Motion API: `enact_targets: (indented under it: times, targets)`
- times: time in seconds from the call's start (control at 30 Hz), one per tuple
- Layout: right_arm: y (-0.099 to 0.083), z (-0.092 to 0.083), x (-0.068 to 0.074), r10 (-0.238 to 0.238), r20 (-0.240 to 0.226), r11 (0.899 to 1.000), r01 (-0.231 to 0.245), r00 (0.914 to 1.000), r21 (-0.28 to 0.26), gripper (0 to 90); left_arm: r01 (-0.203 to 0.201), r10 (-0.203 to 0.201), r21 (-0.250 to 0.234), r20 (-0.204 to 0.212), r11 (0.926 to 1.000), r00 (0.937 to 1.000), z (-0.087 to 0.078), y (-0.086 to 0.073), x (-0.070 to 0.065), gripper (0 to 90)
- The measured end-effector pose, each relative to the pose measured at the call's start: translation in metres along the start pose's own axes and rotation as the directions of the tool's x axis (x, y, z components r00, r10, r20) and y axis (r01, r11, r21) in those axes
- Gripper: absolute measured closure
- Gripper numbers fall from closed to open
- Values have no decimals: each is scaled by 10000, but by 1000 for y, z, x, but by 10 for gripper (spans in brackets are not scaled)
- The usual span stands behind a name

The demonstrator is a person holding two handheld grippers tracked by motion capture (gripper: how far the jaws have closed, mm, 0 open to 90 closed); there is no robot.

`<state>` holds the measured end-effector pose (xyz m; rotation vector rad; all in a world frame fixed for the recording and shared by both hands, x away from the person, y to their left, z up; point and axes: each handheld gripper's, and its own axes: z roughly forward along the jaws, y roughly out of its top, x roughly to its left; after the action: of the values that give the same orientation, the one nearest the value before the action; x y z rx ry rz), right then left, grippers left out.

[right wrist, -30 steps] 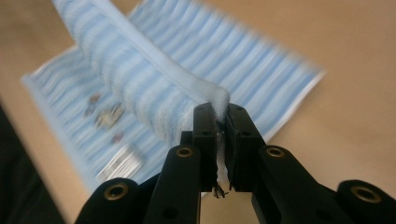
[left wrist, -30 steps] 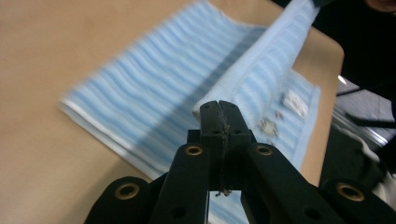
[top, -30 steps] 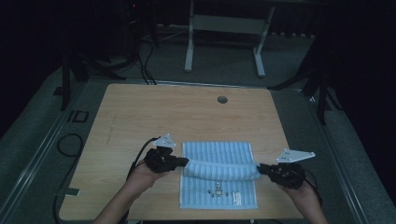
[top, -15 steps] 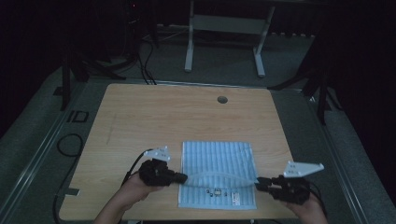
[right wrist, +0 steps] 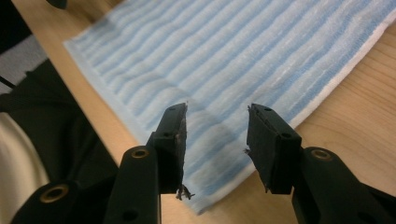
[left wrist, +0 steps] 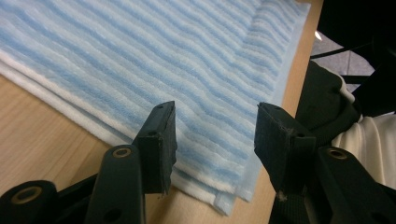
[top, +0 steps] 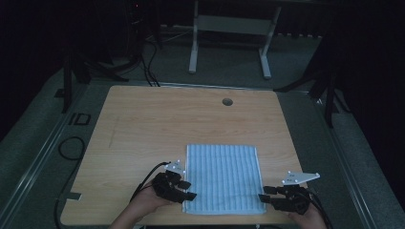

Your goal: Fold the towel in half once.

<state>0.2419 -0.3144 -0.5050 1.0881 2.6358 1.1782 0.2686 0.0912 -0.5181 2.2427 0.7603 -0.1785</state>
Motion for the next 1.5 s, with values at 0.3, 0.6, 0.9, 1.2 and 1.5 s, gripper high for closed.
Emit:
enact_targets:
  times: [0.3,0.6,0.9,1.2,1.5]
  targets:
    - [17,10,-31,90,629,9999,-97,9980,102,523,163,-113,269,-1763,9995,9843,2,8,30,471]
    - [52,31,-73,136,1643,9997,-170,9863,193,522,340,-399,-289,-2406,9990,9698,2,34,64,399]
    - [90,60,-116,520,2086,9954,-676,9766,684,548,639,-720,-352,-3350,9973,9395,10,66,96,398]
    - [104,85,-133,569,1844,9876,-824,9812,1335,631,1092,-1023,29,-3277,9940,9392,23,79,125,398]
    - [111,94,-129,357,1664,9789,-680,9854,1927,878,1179,-1060,302,-2619,9926,9593,34,83,129,783]
